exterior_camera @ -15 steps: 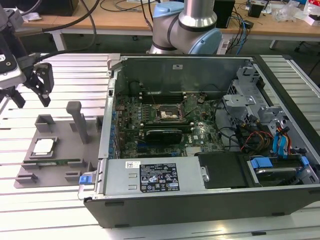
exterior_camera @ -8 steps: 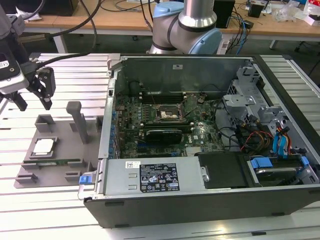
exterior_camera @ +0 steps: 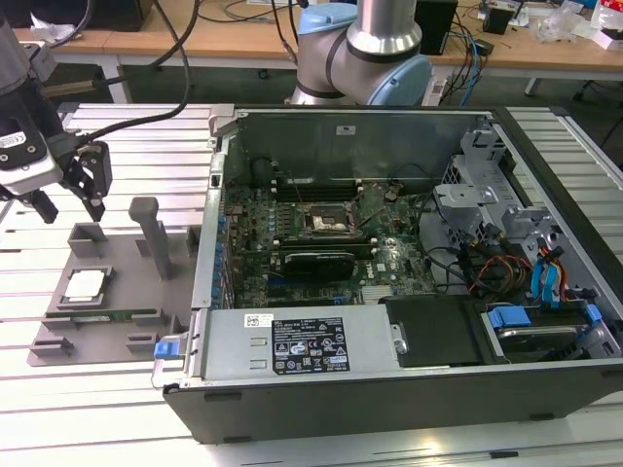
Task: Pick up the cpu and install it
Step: 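Pick up the cpu and move it towards the insertion slot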
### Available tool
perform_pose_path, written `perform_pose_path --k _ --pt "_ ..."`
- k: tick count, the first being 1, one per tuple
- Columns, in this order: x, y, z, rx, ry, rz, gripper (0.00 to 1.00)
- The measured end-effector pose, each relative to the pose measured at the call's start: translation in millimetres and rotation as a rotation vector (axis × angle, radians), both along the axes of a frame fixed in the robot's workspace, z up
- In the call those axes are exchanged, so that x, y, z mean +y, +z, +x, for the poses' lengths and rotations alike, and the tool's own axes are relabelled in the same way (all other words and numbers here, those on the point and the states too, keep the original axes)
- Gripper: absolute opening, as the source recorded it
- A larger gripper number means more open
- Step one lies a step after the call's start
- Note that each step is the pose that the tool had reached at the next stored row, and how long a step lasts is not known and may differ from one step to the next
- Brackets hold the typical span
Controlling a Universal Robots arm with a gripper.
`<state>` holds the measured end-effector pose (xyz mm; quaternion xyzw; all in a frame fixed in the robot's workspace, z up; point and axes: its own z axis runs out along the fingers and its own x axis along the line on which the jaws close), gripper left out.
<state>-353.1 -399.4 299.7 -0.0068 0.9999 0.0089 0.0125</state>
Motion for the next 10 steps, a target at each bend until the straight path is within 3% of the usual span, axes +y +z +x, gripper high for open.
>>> perform_pose_path --k 10 --pt "0.0 -14.0 0.0 -0.0001 0.0 0.0 0.6"
